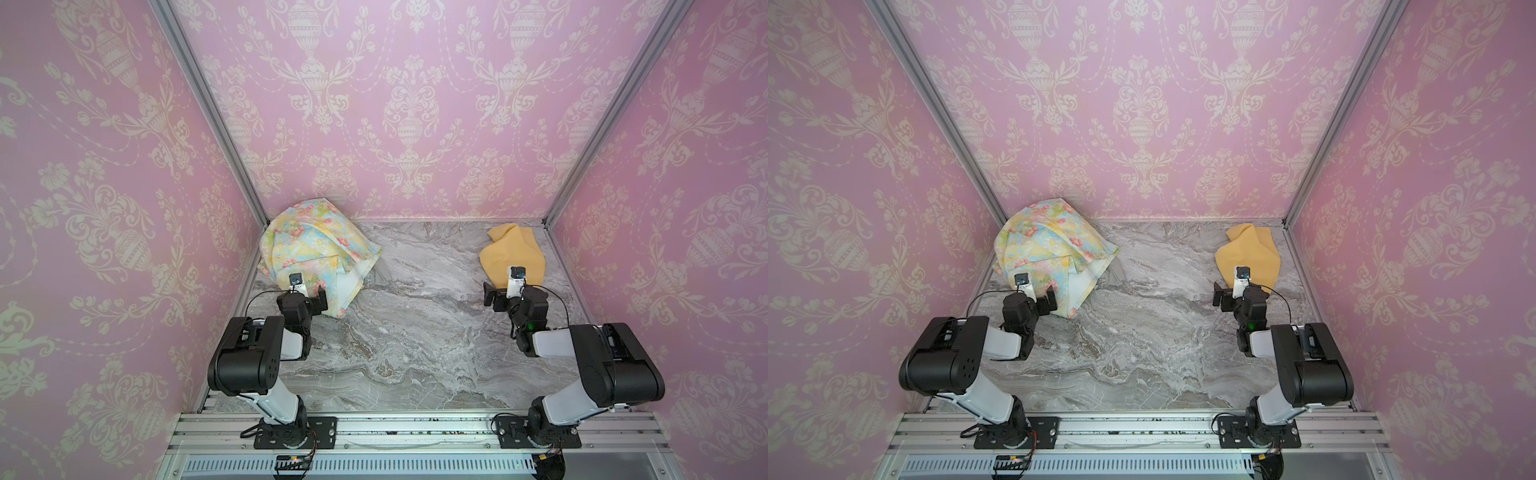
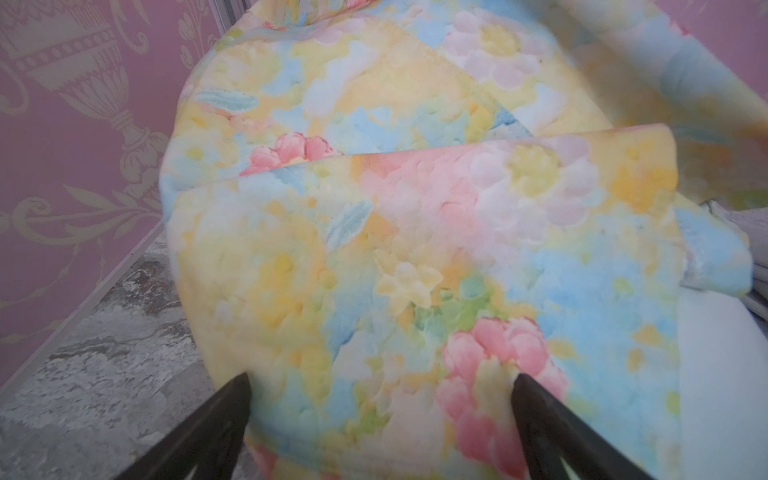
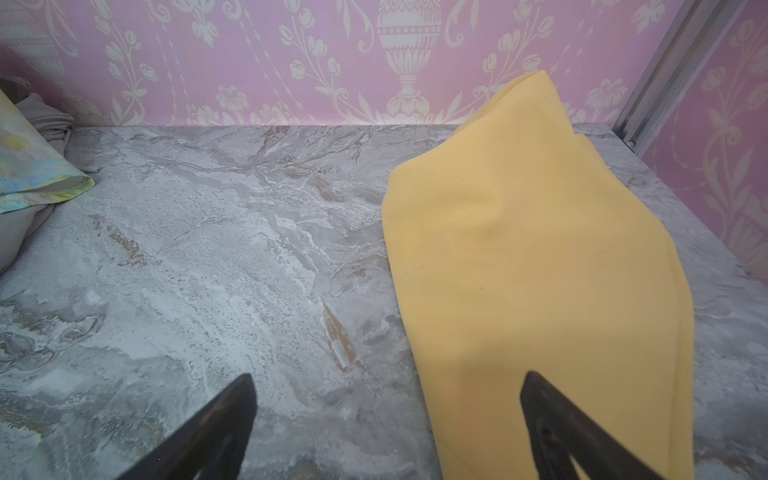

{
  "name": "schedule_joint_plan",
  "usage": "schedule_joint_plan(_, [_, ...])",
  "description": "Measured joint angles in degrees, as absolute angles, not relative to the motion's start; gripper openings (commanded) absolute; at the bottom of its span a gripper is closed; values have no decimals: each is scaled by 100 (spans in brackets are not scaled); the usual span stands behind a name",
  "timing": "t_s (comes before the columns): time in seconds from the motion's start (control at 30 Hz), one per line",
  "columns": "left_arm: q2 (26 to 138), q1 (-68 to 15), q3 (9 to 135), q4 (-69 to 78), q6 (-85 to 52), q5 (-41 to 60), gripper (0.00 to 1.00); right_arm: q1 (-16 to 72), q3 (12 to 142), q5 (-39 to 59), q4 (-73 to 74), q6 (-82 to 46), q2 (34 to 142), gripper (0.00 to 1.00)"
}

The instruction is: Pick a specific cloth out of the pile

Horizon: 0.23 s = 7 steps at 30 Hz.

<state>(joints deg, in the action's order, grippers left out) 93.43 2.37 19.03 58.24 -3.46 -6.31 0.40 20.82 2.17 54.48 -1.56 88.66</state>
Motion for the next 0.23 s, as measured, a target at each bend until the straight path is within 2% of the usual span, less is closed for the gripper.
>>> schedule_joint_plan(0.23, [9343, 237, 1903, 5824, -346, -631, 99, 38, 2084, 283, 5411, -158, 8866, 100])
